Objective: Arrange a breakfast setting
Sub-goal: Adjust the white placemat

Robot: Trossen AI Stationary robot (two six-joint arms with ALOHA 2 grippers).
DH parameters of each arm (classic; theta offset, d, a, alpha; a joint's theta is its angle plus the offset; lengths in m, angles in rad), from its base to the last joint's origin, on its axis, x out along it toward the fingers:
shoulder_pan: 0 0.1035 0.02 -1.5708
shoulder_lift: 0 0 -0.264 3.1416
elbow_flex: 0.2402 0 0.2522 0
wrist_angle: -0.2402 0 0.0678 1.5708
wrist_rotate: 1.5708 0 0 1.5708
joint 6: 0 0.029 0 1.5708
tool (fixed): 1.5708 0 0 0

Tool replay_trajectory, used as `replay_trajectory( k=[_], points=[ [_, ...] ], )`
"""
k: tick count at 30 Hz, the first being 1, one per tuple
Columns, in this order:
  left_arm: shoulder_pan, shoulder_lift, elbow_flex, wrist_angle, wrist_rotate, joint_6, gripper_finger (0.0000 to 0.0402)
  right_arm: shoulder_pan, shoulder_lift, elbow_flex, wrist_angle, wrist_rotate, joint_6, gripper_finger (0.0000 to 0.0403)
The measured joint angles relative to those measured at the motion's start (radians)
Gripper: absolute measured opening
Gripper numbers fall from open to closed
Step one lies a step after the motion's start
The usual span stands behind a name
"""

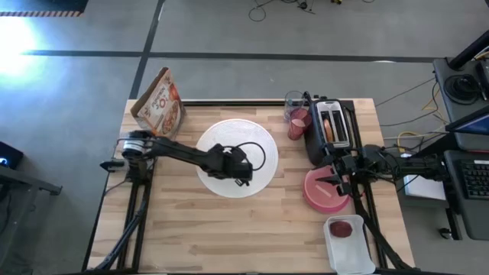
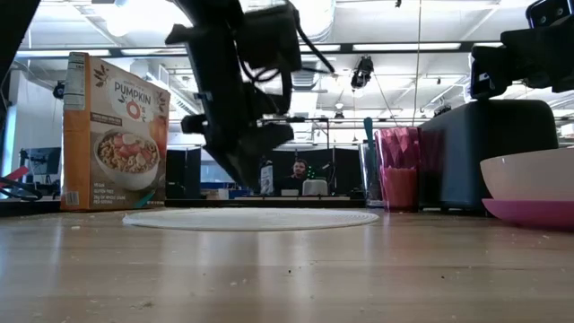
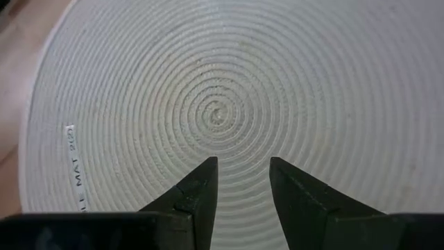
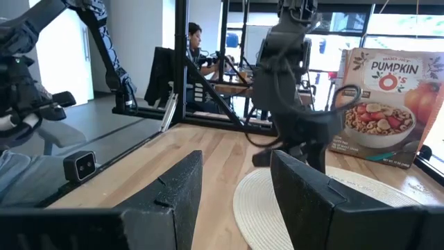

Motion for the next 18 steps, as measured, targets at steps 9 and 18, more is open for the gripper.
replay_trajectory(
  k=[9,18],
  points=[
    [-0.013,0.049,0.000,0.023,0.025,-0.031,0.0115,0.000,0.000,0.000,0.000,0.000,0.000,0.0162],
    [-0.065,0.058,-0.002,0.020,0.053,-0.086,0.0115,0.000,0.000,0.000,0.000,0.000,0.000,0.0162]
  ],
)
